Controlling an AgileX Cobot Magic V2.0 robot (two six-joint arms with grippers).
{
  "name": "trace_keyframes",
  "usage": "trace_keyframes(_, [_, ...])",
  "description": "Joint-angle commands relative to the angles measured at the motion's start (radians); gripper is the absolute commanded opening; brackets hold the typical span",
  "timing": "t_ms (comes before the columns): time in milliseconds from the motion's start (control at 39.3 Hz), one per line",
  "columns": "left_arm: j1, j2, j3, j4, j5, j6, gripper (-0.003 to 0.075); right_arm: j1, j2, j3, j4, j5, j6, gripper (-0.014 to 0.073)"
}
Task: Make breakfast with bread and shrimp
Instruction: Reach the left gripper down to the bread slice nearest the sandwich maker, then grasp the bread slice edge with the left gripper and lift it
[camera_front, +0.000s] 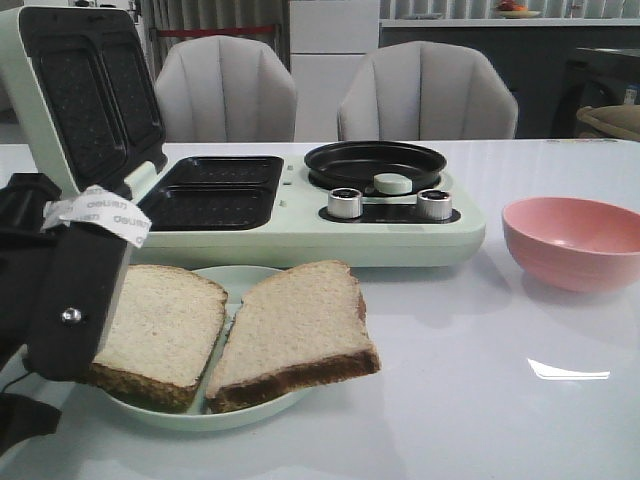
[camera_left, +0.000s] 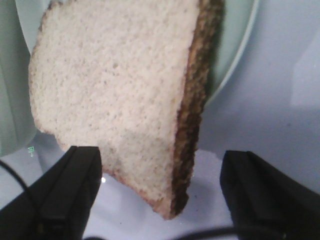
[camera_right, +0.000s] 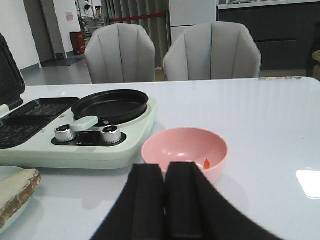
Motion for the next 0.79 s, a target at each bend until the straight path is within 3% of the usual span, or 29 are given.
trace_keyframes(0, [0.024, -0.021, -0.021, 0.034, 0.014, -0.015, 0.0544, -0.005, -0.022, -0.017, -0.002, -0.086, -0.008, 0.015])
trace_keyframes(280, [0.061, 0.022, -0.042, 0.078, -0.02, -0.019, 0.0486, -0.005, -0.022, -0.017, -0.002, -0.086, -0.008, 0.015])
trace_keyframes(611, [0.063, 0.125, -0.085, 0.074, 0.063, -0.021, 0.0472, -0.005, -0.022, -0.017, -0.002, -0.086, -0.008, 0.015])
trace_keyframes(764, [0.063, 0.125, -0.085, 0.059, 0.073, -0.021, 0.0355, -0.005, -0.022, -0.017, -0.002, -0.086, -0.008, 0.015])
